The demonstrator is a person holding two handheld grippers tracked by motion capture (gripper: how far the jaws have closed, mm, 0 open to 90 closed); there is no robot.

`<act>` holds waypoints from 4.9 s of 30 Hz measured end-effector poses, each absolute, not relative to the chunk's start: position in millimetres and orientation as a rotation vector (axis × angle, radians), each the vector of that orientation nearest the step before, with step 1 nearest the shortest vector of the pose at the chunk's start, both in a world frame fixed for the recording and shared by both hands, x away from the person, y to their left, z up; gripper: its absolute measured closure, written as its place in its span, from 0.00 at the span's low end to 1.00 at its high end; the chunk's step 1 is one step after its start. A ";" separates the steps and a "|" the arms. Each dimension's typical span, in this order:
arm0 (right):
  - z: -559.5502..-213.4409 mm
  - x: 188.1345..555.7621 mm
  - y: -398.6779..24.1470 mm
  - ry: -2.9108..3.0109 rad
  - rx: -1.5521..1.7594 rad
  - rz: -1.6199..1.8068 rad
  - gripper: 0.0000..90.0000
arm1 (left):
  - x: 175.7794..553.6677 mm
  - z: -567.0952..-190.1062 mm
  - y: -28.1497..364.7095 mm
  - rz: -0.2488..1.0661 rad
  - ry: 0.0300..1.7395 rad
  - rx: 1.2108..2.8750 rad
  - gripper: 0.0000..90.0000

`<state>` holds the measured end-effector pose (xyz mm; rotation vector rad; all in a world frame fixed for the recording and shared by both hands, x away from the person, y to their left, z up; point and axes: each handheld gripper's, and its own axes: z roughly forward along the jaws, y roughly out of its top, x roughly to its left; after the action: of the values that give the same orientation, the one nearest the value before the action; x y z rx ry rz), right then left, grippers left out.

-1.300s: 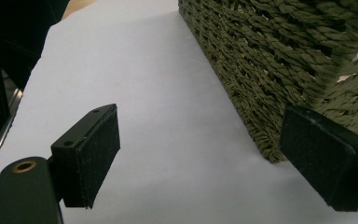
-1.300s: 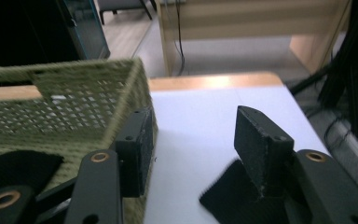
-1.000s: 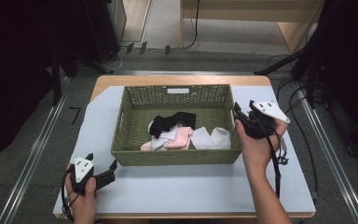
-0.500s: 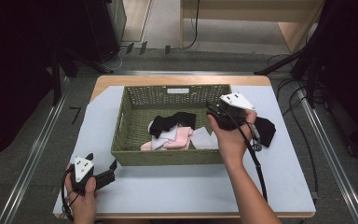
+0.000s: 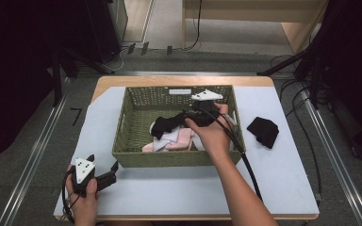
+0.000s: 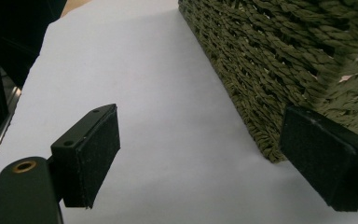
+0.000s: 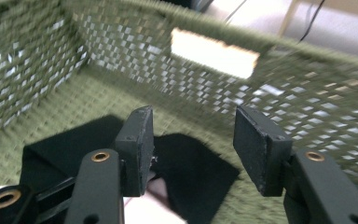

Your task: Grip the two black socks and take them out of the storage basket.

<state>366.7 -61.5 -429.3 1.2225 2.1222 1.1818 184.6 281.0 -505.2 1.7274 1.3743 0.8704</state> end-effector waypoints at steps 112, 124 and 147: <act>-482.2 293.5 -268.7 1.459 1.384 1.265 0.53 | 185.0 -505.4 279.9 0.867 1.372 1.737 0.16; -506.4 271.3 -288.7 1.457 1.387 1.402 0.38 | 184.9 -505.3 279.8 0.868 1.370 1.739 0.16; -526.0 226.6 -320.9 1.456 1.408 1.444 0.30 | 184.5 -505.3 279.3 0.877 1.368 1.741 0.16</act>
<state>226.6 -320.9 -526.0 1.4080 1.4557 1.4443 184.5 279.3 -505.3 1.7410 1.3682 0.8769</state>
